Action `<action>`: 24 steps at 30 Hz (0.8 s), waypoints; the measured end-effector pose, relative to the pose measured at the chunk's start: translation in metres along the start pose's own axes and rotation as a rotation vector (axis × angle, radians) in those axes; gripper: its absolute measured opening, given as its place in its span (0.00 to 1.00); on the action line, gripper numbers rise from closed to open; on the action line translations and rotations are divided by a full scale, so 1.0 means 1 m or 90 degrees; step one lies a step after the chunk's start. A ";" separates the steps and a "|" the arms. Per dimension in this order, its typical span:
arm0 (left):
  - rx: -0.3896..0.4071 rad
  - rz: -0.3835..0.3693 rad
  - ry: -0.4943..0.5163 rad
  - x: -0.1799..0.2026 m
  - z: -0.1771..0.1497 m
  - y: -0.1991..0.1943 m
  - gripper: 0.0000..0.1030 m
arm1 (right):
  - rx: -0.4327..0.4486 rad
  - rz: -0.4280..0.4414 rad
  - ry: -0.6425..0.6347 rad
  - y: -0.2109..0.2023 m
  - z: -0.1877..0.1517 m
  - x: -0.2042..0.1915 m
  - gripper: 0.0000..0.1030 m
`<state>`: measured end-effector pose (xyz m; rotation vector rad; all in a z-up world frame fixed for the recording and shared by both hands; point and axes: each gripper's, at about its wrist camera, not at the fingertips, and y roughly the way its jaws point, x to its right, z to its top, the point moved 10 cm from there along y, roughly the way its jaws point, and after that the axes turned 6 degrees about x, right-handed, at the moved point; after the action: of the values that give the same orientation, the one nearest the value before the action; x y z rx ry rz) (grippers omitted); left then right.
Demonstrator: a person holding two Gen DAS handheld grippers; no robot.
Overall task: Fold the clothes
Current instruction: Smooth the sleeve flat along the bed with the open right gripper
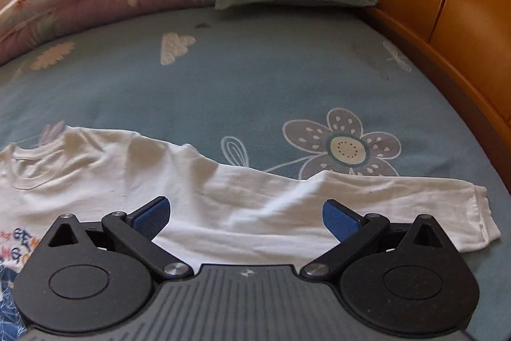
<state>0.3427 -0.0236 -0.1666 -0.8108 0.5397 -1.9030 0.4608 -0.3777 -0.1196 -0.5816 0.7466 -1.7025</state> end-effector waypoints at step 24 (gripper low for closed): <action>0.018 0.004 0.042 0.001 0.000 0.005 0.99 | -0.033 0.029 0.004 0.054 0.002 0.004 1.00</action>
<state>0.3447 -0.0268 -0.1694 -0.7297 0.5527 -1.9331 0.4966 -0.3910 -0.1582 -0.5914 0.8046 -1.6480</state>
